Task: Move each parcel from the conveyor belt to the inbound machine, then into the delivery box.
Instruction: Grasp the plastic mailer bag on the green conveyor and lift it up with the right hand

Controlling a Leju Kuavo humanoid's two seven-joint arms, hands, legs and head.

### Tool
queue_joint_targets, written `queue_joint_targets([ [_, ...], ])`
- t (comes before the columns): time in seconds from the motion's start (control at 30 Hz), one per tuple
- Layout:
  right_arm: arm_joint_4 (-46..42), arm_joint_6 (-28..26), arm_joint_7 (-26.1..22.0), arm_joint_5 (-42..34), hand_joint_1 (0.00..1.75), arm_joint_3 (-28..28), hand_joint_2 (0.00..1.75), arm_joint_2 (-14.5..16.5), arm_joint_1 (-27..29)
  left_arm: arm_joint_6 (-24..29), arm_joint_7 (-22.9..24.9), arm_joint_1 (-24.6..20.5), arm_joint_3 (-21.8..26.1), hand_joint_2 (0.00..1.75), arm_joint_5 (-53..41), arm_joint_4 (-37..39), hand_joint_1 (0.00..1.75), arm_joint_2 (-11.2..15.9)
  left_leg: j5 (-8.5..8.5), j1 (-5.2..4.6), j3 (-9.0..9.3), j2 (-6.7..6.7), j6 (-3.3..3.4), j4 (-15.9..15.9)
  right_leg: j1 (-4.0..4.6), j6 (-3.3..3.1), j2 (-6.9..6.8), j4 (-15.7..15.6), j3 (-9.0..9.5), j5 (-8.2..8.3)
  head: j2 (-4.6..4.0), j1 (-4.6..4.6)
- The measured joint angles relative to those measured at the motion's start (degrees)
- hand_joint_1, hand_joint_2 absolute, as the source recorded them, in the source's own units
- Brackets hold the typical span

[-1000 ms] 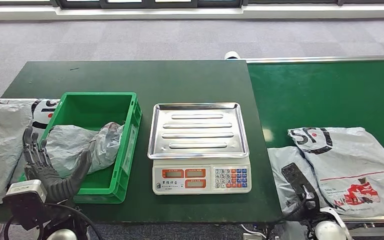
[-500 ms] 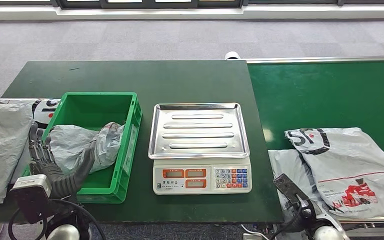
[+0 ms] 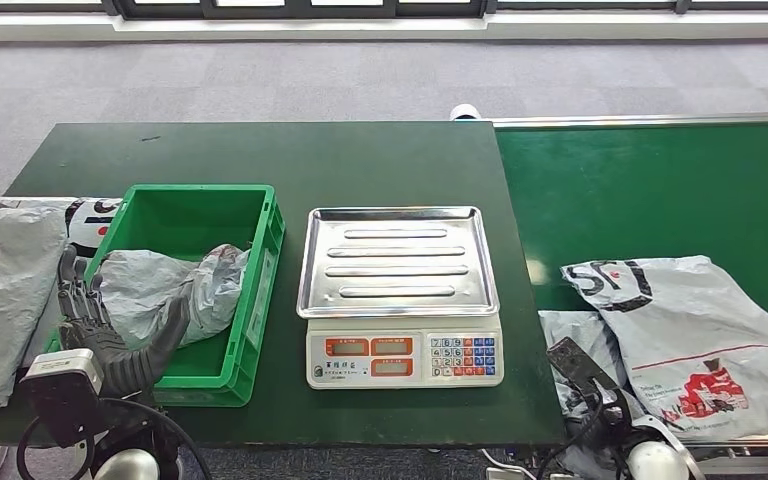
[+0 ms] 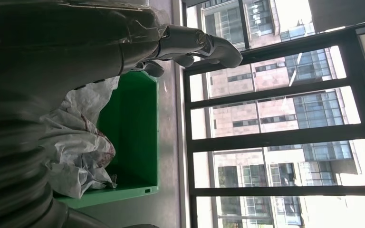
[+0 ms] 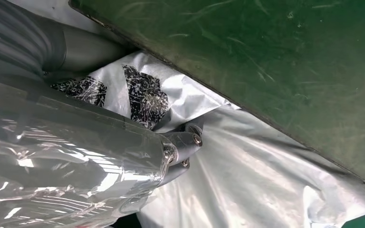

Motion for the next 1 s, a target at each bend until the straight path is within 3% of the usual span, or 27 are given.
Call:
queue_joint_targets([
  [0.17, 0.09, -0.28, -0.31, 0.73, 1.75, 0.01, 1.75, -0.05, -0.02, 0.31, 0.35, 0.15, 0.00, 1.75, -0.01, -0.03, 0.00, 0.01, -0.01, 0.00, 0.02, -0.03, 0.01, 0.00, -0.01, 0.01, -0.03, 0.00, 0.06, -0.01, 0.00, 0.00],
  [0.47, -1.80, -5.49, -2.34, 2.91, 1.75, 1.52, 1.75, 0.00, 0.65, 1.71, 0.35, 1.62, 0.00, 1.75, 0.00, -1.58, 0.00, 0.14, -0.03, -0.01, -0.30, -0.05, 0.03, 0.00, -0.02, 0.02, -0.07, 0.00, 0.05, -0.03, 0.00, 0.00],
  [0.73, -13.99, -27.46, -14.46, -1.17, 1.75, 4.47, 1.75, 0.79, -1.67, 2.34, -0.95, 4.96, 0.63, 1.75, -0.12, -5.45, 0.00, -0.17, -0.04, -0.06, -0.22, 0.07, 0.05, -0.01, -0.06, 0.04, 0.08, 0.03, -0.13, -0.04, 0.00, -0.01],
  [1.0, -24.31, -32.36, -17.89, 2.49, 1.75, 6.14, 1.75, 0.81, -4.47, 1.72, -1.33, 5.16, 0.66, 1.75, -0.85, -5.96, 0.00, -1.04, 0.00, -0.04, -0.11, -0.11, 0.07, -0.01, -0.05, 0.05, -0.13, 0.03, -0.05, -0.04, 0.02, 0.00],
])
